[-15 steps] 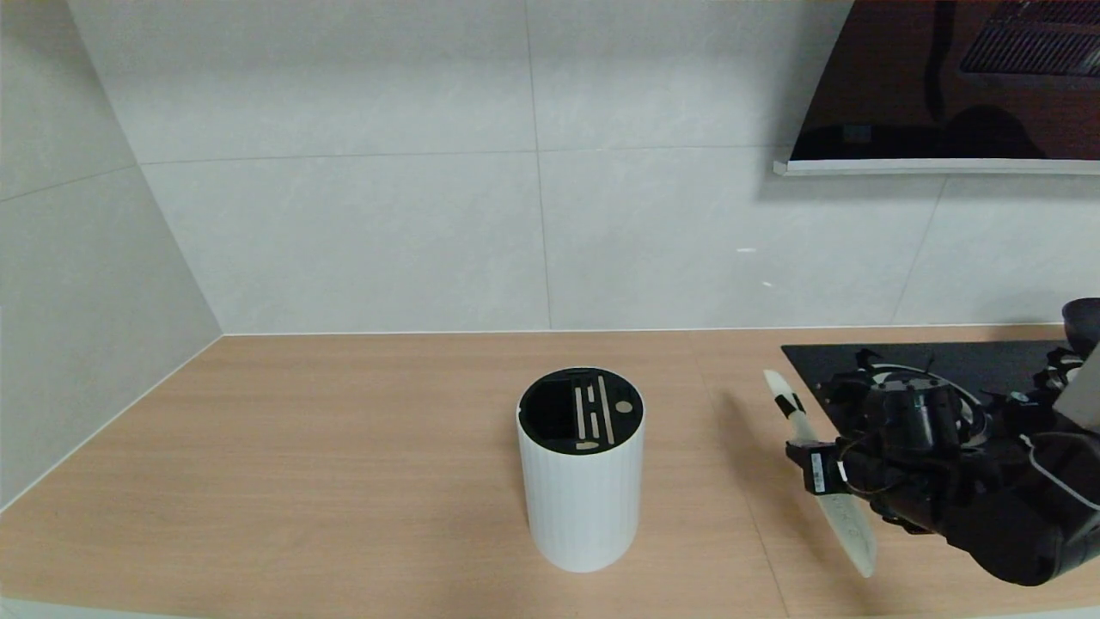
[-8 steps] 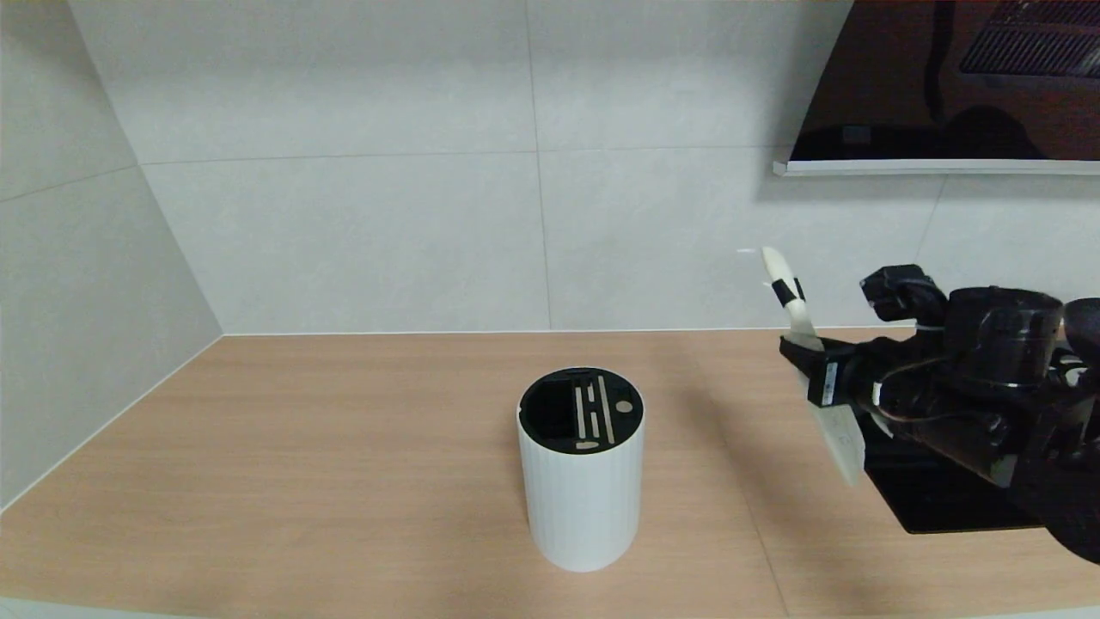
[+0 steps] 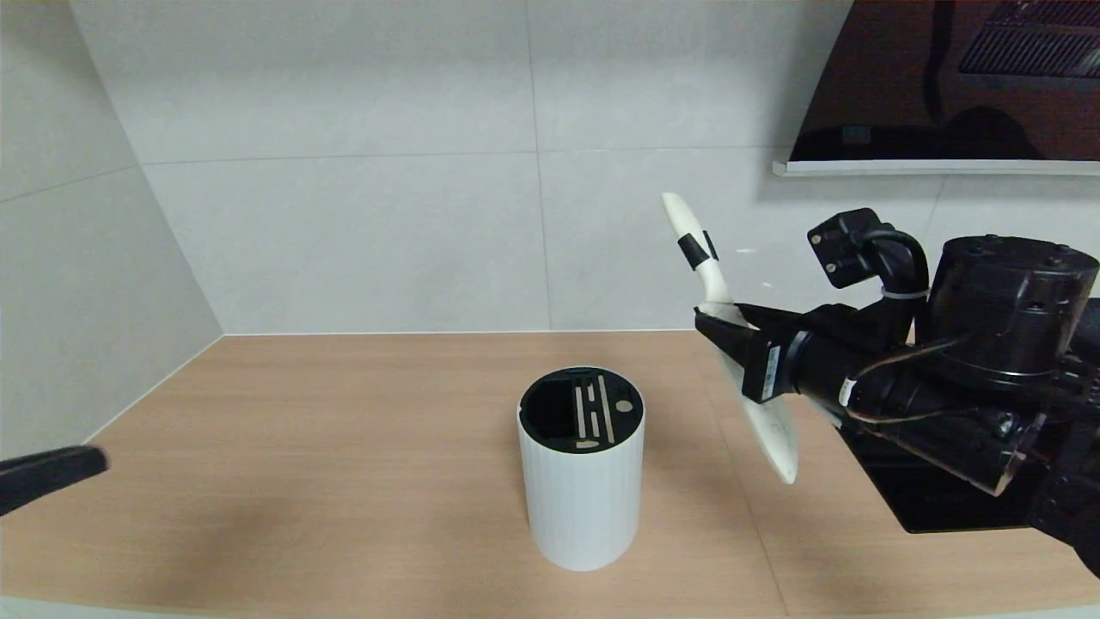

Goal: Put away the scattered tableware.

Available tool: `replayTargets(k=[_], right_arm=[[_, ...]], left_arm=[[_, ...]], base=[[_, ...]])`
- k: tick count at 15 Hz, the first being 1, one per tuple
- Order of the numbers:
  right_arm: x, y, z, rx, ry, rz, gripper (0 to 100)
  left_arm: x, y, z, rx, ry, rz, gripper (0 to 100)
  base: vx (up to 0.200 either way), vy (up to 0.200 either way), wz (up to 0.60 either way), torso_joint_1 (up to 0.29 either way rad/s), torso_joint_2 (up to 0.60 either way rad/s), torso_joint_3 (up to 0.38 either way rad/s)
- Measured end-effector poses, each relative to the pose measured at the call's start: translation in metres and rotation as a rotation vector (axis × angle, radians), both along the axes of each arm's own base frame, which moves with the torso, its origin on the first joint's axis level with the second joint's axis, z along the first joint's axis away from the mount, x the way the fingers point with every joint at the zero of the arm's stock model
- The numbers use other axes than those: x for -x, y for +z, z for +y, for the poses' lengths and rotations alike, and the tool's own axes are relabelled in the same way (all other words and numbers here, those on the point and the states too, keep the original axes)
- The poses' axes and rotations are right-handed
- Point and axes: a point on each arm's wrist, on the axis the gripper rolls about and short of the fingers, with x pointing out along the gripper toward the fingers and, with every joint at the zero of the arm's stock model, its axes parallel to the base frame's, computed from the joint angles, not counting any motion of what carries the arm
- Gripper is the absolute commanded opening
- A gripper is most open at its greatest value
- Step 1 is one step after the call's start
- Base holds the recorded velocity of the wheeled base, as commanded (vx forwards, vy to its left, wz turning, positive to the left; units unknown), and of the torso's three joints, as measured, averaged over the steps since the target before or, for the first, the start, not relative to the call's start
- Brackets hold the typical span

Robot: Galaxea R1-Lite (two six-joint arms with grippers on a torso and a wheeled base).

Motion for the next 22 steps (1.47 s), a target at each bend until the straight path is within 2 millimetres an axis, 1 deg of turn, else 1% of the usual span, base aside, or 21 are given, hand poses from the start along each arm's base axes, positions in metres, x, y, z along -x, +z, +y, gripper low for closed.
replayTargets(k=[2, 3, 4, 5, 7, 9, 12, 14, 16, 18, 20, 22], right_arm=[[0.010, 0.001, 0.005, -0.001, 0.034, -0.002, 0], [0.014, 0.001, 0.005, 0.002, 0.046, -0.003, 0], [0.018, 0.000, 0.005, 0.008, 0.058, -0.001, 0], [0.020, 0.000, 0.004, 0.006, 0.074, -0.003, 0], [0.028, 0.003, 0.007, -0.001, 0.121, -0.010, 0], [0.035, 0.006, 0.015, -0.010, 0.158, -0.017, 0], [0.045, 0.006, 0.027, -0.037, 0.215, 0.004, 0], [0.052, 0.004, 0.038, -0.042, 0.256, 0.019, 0], [0.057, -0.002, 0.048, -0.029, 0.289, 0.035, 0], [0.063, -0.005, 0.056, -0.023, 0.314, 0.045, 0], [0.065, -0.007, 0.059, -0.019, 0.328, 0.050, 0], [0.067, -0.009, 0.062, -0.015, 0.338, 0.055, 0]], left_arm=[[-0.042, 0.000, -0.014, 0.025, -0.114, 0.127, 100], [-0.059, -0.001, -0.023, 0.051, -0.168, 0.172, 100], [-0.075, -0.001, -0.035, 0.105, -0.219, 0.214, 100], [-0.082, -0.001, -0.042, 0.154, -0.244, 0.257, 100], [-0.092, -0.001, -0.054, 0.270, -0.278, 0.352, 100], [-0.099, 0.002, -0.063, 0.352, -0.277, 0.381, 100], [-0.115, -0.002, -0.078, 0.412, -0.201, 0.362, 100], [-0.127, -0.007, -0.096, 0.458, -0.148, 0.301, 100], [-0.135, -0.019, -0.114, 0.472, -0.134, 0.291, 100], [-0.143, -0.033, -0.128, 0.466, -0.112, 0.304, 100], [-0.147, -0.043, -0.137, 0.450, -0.118, 0.329, 100], [-0.148, -0.048, -0.142, 0.438, -0.122, 0.346, 100]], base=[[0.000, 0.000, 0.00, 0.000, 0.00, 0.000], [0.000, 0.000, 0.00, 0.000, 0.00, 0.000], [0.000, 0.000, 0.00, 0.000, 0.00, 0.000], [0.000, 0.000, 0.00, 0.000, 0.00, 0.000], [0.000, 0.000, 0.00, 0.000, 0.00, 0.000], [0.000, 0.000, 0.00, 0.000, 0.00, 0.000], [0.000, 0.000, 0.00, 0.000, 0.00, 0.000], [0.000, 0.000, 0.00, 0.000, 0.00, 0.000], [0.000, 0.000, 0.00, 0.000, 0.00, 0.000], [0.000, 0.000, 0.00, 0.000, 0.00, 0.000], [0.000, 0.000, 0.00, 0.000, 0.00, 0.000], [0.000, 0.000, 0.00, 0.000, 0.00, 0.000]])
